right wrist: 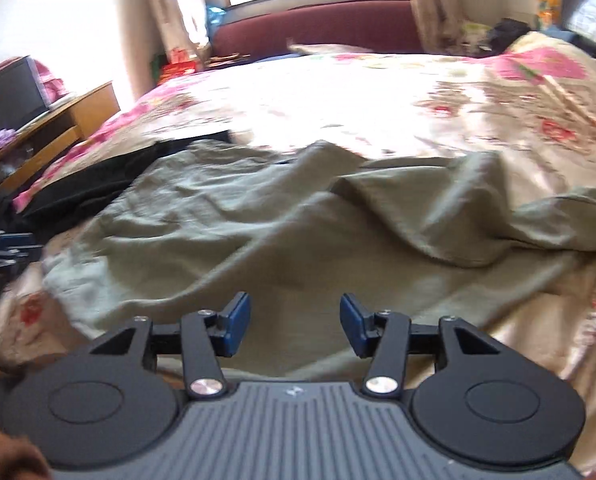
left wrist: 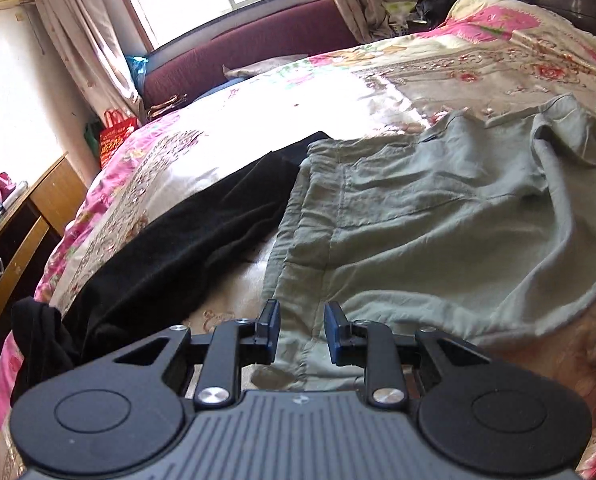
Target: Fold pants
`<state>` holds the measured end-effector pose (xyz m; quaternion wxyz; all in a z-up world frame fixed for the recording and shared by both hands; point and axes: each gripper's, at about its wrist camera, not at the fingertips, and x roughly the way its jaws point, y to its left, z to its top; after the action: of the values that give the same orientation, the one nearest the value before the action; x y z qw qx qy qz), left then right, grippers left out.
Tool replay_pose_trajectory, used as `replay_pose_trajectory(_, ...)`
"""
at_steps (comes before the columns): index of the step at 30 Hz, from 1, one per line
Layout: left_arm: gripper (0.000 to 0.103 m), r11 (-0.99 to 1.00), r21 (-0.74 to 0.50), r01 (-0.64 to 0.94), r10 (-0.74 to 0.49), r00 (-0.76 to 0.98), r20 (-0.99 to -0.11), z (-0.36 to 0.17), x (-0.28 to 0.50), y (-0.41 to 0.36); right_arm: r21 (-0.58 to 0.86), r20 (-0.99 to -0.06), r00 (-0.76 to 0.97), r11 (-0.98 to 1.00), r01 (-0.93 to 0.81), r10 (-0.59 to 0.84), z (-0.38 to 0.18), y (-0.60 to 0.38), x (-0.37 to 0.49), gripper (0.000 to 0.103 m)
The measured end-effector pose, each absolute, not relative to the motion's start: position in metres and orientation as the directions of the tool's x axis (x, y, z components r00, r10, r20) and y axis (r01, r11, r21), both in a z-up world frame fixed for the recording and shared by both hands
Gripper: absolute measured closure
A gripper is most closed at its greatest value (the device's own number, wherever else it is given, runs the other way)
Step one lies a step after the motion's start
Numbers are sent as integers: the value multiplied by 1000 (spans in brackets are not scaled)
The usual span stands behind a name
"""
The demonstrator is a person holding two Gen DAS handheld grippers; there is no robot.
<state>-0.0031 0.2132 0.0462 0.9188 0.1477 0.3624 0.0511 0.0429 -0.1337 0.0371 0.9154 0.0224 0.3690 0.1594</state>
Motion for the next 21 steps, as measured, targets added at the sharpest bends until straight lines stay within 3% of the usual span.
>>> replay_pose_trajectory(5, 62, 949, 249, 191, 26, 742, -670, 46, 25, 150, 198, -698, 710, 978, 64, 95, 24, -241, 88, 46)
replay_pose_trajectory(12, 61, 878, 153, 453, -228, 677, -699, 24, 79, 34, 420, -692, 720, 838, 348, 48, 3, -334, 150, 43)
replay_pose_trajectory(13, 61, 864, 143, 483, -255, 664, -703, 22, 85, 22, 446, -687, 724, 817, 365, 51, 1, -340, 157, 49)
replay_pose_trajectory(16, 61, 828, 135, 545, -306, 640, -705, 16, 100, -10, 508, -664, 742, 784, 357, 93, 0, -353, 180, 91)
replay_pose_trajectory(17, 61, 822, 126, 556, -319, 633, -706, 15, 107, -17, 515, -661, 743, 782, 351, 102, 1, -354, 192, 98)
replay_pose_trajectory(21, 61, 815, 70, 574, -361, 600, -714, 12, 128, -40, 515, -637, 762, 800, 308, 116, 17, -357, 238, 100)
